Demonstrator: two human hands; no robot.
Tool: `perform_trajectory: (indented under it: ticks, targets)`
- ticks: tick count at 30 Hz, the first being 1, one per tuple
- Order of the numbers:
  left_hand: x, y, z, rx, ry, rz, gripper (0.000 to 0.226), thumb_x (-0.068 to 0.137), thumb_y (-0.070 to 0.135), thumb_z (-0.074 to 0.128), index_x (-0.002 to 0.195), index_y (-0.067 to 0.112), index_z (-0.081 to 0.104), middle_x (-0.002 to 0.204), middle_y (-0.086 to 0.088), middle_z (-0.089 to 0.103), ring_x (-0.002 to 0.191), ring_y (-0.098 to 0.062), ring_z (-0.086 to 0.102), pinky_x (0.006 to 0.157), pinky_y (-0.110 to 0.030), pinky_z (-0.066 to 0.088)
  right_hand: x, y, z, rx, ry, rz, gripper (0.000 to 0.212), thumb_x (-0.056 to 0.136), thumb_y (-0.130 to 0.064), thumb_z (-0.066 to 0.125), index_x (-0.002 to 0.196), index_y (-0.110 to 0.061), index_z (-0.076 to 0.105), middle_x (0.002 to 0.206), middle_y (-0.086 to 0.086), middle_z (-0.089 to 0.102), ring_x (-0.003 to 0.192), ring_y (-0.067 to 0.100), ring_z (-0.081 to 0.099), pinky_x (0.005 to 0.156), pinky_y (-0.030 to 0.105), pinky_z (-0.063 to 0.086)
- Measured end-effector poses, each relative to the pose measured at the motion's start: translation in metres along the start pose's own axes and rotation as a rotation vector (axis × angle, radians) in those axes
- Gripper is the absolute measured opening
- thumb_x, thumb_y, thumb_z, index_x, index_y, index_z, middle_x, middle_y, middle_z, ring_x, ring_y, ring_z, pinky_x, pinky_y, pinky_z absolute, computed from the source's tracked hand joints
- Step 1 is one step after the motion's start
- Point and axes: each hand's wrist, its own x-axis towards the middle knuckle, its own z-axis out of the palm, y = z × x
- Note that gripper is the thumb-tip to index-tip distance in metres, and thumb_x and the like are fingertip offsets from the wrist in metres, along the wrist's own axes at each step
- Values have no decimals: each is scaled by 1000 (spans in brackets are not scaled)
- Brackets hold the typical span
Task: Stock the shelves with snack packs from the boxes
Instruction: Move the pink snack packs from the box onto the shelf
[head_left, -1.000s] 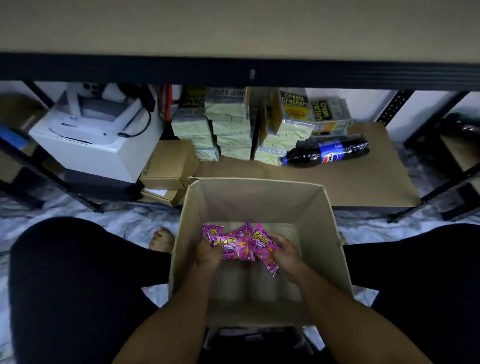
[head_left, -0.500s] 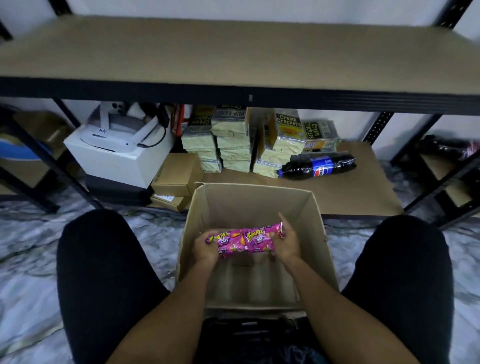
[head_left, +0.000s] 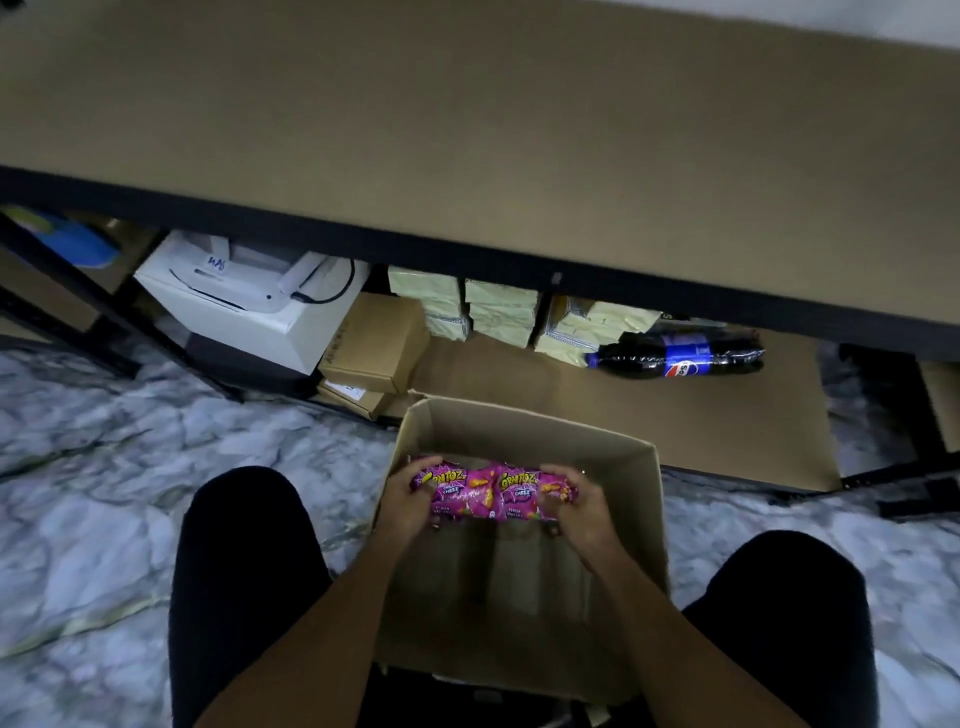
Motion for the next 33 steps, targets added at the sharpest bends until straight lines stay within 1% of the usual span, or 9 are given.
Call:
perform_trajectory:
  ticks: [3,7,13,15,18,22,26,30,33]
  targets:
    - [-11,25,-11,-76,3,-21,33,93,7,60,122,23,63,128,-13,54,95,-21,62,77,-45,60,-2,-29,-7,0,-35,28,33,87,7,63,110,-17,63,103,-3,60,93,16,63,63,20,58]
    - [-47,70,-33,-78,-48,-3,51,78,-2,74,124,15,60,118,-12,62,105,-27,63,76,-35,60,-26,-83,-18,-12,-68,45,32,86,6,65,107,-17,65,98,0,65,82,7,64,62,18,56]
    - [-116,169,-64,-180,-42,27,49,75,-11,72,115,16,62,101,2,64,95,-14,64,66,-23,57,-75,-188,-45,-14,-68,24,31,87,4,65,105,-21,67,100,4,68,73,4,68,57,20,55]
    - [-140,198,-83,-201,-51,45,51,75,-11,72,116,17,62,105,-2,66,100,-20,64,72,-28,58,-95,-223,-46,-9,-101,9,30,87,1,66,105,-24,67,110,9,67,83,10,69,58,23,56]
    - [-178,239,-113,-246,-21,64,51,75,-13,72,117,14,62,99,-4,68,90,-17,65,65,-23,57,-131,-273,-41,23,-132,4,34,86,2,66,103,-27,68,117,12,65,93,20,69,61,26,58]
    - [-219,303,-157,-276,-4,145,48,76,-14,71,114,15,62,93,-4,66,81,-14,62,58,-17,52,-178,-355,-31,182,-156,18,38,85,11,62,108,-19,67,111,13,69,80,16,72,61,27,60]
    - [-242,370,-210,-242,1,250,46,76,-12,72,112,16,64,100,-5,66,88,-12,63,74,-19,53,-220,-435,-19,305,-187,5,39,86,11,59,116,-14,63,104,13,71,71,13,72,52,25,56]
    - [-270,421,-261,-175,-48,342,49,76,-11,72,116,16,63,96,-2,68,83,-6,64,73,-14,50,-261,-479,8,271,-93,-83,39,82,4,67,111,-22,67,104,3,74,81,13,69,70,27,58]
    - [-281,460,-306,-139,-47,440,51,76,-8,74,117,19,64,100,-4,70,85,-7,66,77,-19,52,-283,-522,38,255,-52,-232,37,83,1,68,112,-23,68,99,-5,74,84,8,68,72,20,56]
